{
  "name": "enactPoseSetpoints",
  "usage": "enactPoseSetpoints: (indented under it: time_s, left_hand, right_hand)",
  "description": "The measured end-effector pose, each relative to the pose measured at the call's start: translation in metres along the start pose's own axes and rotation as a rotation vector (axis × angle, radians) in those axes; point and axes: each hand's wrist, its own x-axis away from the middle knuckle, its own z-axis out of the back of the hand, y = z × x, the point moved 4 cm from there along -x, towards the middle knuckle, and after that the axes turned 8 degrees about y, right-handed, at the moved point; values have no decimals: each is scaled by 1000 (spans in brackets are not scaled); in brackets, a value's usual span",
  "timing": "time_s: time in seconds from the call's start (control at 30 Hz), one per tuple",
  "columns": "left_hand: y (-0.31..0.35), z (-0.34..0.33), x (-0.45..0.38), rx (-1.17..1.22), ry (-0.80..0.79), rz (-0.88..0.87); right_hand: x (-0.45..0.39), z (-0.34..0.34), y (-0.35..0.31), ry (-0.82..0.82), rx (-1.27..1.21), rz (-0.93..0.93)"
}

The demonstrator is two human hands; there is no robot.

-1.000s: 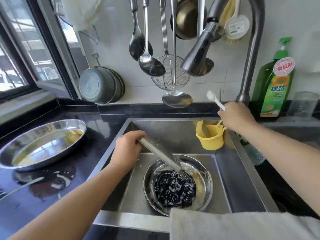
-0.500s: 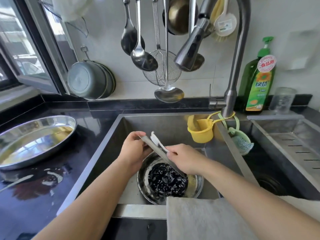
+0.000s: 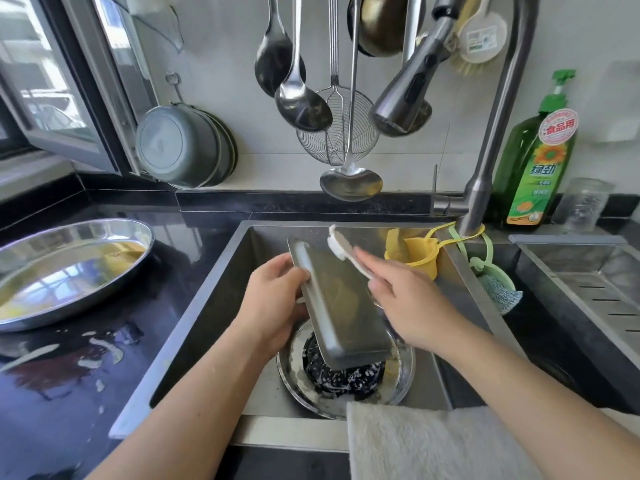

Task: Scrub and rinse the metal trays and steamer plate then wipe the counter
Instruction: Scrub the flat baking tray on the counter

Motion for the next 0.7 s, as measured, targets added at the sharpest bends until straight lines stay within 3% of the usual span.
enactPoseSetpoints:
  time_s: [0.13,0.23,0.5,0.7]
  left_hand:
    - [8,-7,7,79,0,-94]
    - [3,-18,14,82,-92,-144]
    - [1,-33,22,109,-202,-131]
    - [-5,-38,28,130,-196,-143]
  right_hand:
    - [15,12,-30,-43,115,164]
    - [13,7,-46,-10,193,216]
    - [11,7,-52,184,174,115]
    - [13,9,-52,121,72,85]
